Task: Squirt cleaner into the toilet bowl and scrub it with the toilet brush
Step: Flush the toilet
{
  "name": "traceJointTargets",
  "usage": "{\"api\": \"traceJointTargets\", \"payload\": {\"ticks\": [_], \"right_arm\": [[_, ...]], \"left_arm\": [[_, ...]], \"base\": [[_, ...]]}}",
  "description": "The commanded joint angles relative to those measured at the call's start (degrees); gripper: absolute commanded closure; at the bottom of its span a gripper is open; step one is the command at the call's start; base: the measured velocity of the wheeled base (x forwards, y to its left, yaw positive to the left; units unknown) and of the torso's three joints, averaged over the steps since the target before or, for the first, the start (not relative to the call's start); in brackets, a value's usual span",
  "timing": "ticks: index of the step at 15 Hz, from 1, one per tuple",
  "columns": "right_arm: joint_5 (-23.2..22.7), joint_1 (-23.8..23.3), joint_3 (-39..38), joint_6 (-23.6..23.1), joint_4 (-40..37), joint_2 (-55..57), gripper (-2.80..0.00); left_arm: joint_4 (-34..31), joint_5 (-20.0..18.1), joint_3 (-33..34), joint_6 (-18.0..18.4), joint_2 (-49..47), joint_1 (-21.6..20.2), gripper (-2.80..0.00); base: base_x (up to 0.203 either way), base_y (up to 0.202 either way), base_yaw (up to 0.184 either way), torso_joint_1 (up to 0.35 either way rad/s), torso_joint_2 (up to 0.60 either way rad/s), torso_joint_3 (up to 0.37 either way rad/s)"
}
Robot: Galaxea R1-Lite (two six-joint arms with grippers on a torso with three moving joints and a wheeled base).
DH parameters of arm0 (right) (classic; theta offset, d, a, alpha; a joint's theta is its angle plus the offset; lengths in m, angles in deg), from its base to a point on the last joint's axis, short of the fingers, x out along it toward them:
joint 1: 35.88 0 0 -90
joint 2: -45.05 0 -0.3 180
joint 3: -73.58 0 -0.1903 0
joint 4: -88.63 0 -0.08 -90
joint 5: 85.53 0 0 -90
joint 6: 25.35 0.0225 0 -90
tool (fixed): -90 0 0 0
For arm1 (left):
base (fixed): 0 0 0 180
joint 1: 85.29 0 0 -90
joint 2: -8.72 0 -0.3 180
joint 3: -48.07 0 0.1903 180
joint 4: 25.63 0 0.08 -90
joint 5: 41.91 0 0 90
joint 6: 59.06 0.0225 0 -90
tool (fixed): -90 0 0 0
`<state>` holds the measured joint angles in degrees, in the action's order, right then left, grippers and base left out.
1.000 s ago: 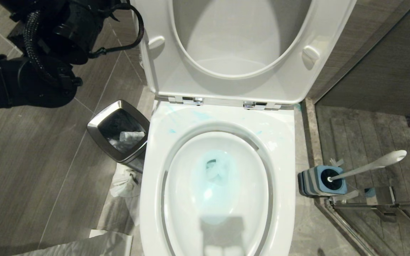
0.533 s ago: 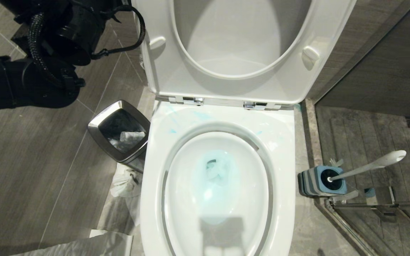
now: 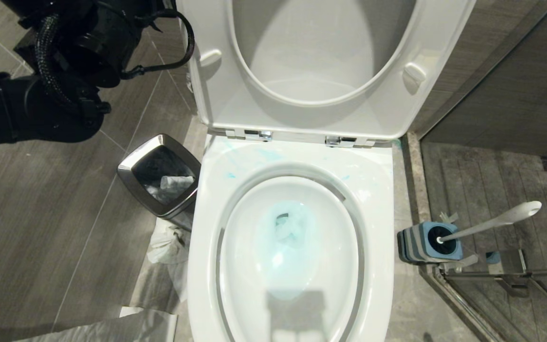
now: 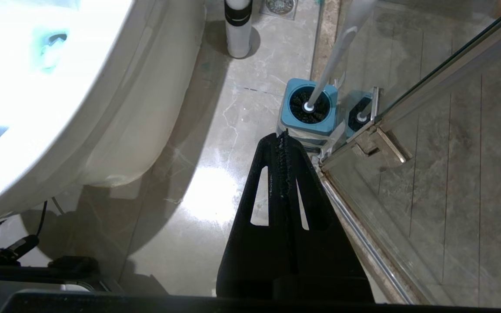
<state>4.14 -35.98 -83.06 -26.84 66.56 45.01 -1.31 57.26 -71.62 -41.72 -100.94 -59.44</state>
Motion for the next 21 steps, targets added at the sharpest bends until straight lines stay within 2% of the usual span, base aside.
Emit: {"api": "traceJointTargets", "payload": {"ticks": [1,6,21], "right_arm": [[0.0,0.0,-0.7,0.0,0.0,0.0,0.00],[0.0,0.0,-0.7,0.0,0.0,0.0,0.00],[-0.1,0.0,-0.7,0.0,0.0,0.0,0.00]], "left_arm": [[-1.4,0.1,-0.1,0.2,-0.4,0.1,0.00],[-8.1,-2.4,-4.3,1.5,-1.6,0.4,0.00],[-8.1,-1.9,-5.9,5.9,2.3,2.7,0.00]], "base": [[0.000,0.000,0.000,0.000,0.00,0.000],[0.000,0.000,0.000,0.000,0.00,0.000],[0.000,0.000,0.000,0.000,0.00,0.000]]}}
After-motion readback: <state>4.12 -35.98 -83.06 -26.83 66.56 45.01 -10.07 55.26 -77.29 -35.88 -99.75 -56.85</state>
